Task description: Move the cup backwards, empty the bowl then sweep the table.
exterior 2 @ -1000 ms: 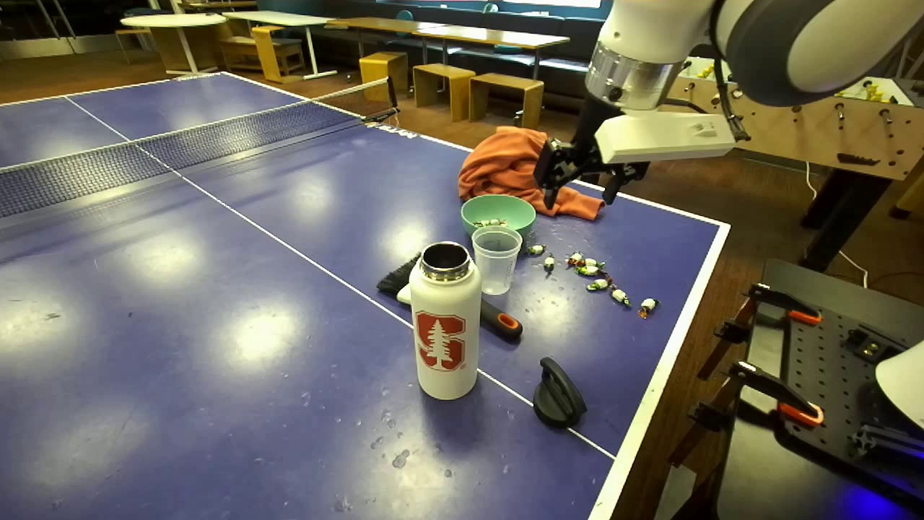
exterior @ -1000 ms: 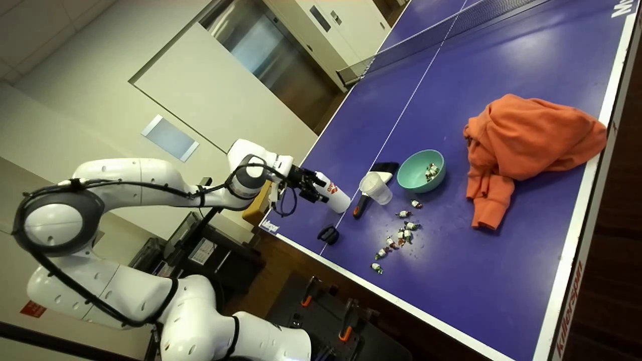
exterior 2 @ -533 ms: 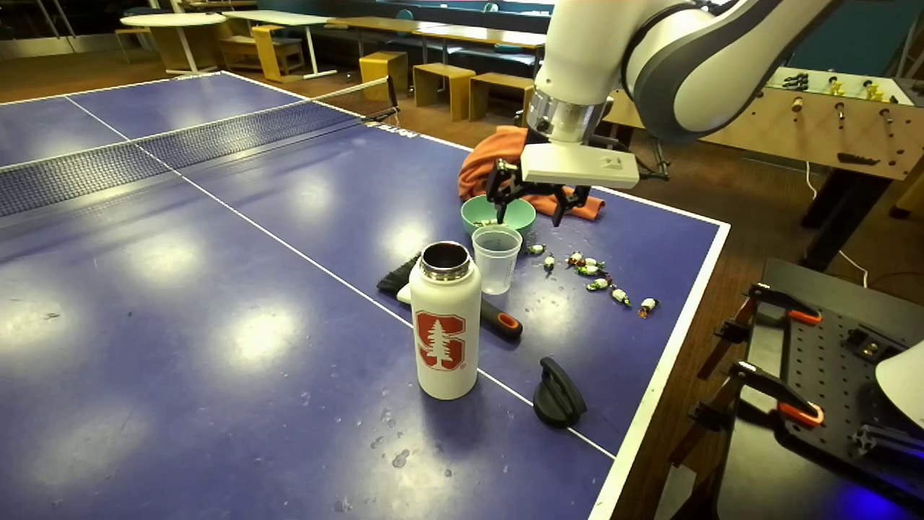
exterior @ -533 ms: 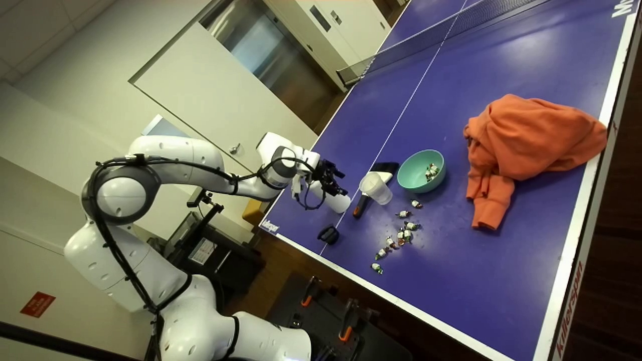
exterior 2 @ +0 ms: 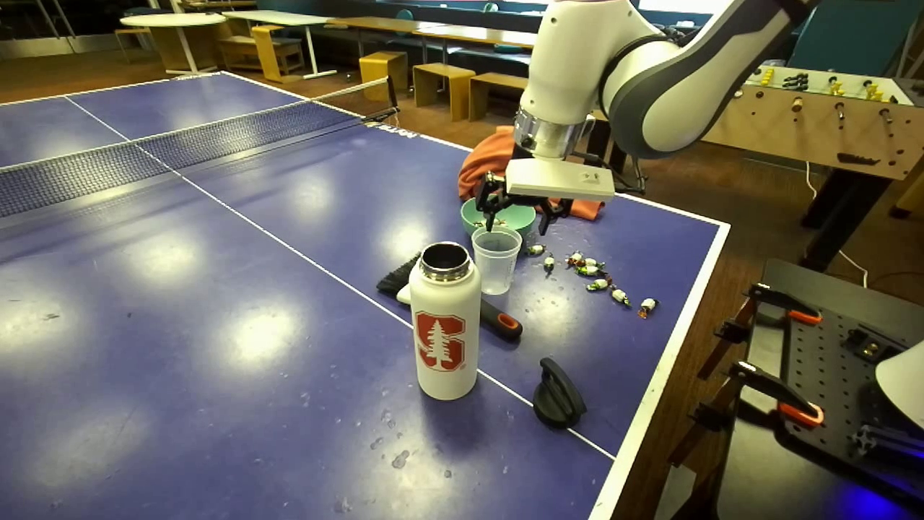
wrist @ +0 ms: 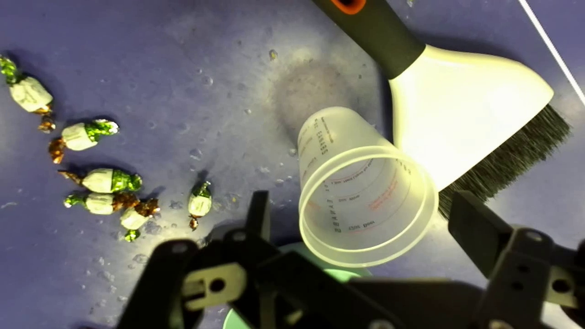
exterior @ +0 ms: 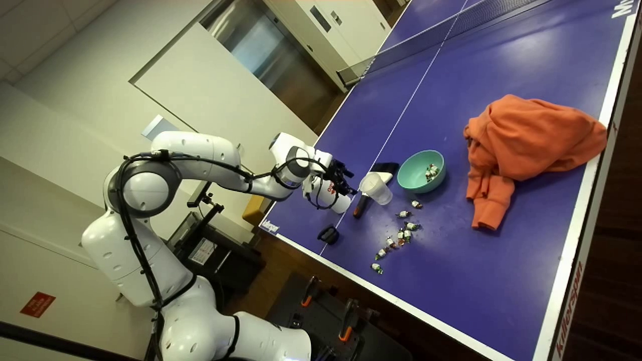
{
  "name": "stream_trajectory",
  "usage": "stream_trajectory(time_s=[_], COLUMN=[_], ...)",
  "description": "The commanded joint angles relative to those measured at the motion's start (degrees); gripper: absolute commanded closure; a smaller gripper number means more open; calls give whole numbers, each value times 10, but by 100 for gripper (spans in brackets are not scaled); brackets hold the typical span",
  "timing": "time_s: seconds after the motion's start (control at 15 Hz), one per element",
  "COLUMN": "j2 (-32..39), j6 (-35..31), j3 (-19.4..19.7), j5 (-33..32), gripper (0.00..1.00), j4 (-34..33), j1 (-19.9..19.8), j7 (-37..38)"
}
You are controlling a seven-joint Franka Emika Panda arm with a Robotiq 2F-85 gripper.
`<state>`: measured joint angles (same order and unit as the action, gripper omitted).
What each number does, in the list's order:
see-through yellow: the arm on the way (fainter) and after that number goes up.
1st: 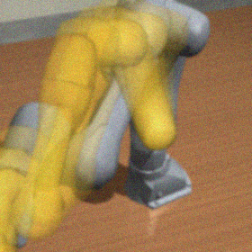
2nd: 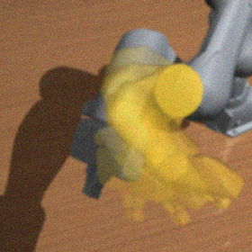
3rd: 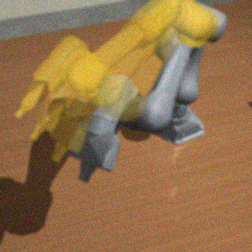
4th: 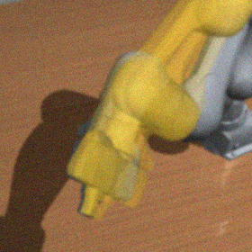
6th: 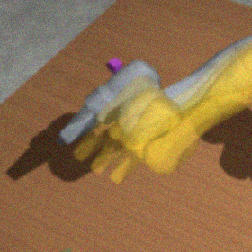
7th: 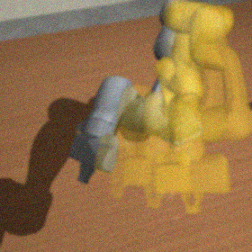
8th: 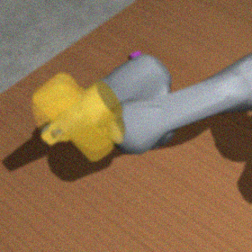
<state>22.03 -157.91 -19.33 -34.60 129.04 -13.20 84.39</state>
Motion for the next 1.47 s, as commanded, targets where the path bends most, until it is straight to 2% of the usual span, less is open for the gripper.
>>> stream_trajectory(time_s=[0.0,0.2,0.47,0.53,0.73,0.87,0.93,1.0,1.07,1.4], j2=[-7,6,25,31,53,67,73,78,82,94], j6=[-13,-10,-11,-12,-5,-1,0,1,2,7], j3=[112,178,220,227,201,198,199,201,203,208], j5=[94,146,196,205,284,330,348,361,374,408], gripper=[0,0,0,0,0,0,25,26,32,73], j4=[-1,-10,-20,-22,-32,-39,-43,-45,-48,-61], j1=[108,165,196,200,175,175,177,180,183,191], j7=[-56,-80,-103,-108,-177,-213,-226,-237,-246,-270])
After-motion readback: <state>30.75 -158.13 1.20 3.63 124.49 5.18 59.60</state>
